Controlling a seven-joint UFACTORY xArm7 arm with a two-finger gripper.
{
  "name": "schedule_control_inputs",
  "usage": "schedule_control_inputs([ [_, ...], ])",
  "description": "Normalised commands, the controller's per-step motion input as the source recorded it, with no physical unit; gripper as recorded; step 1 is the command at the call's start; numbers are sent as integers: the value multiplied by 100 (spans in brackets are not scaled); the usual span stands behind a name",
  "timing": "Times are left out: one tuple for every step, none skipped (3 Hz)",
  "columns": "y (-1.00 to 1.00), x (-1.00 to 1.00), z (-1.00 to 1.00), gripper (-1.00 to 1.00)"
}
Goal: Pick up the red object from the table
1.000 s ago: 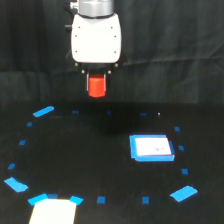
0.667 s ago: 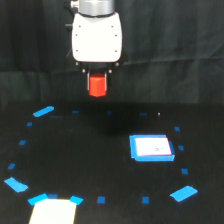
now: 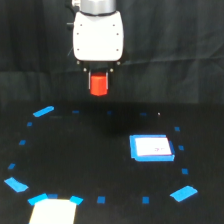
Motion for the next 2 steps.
schedule_control_inputs([
  [1, 4, 90, -100],
  [-21, 8, 21, -100],
])
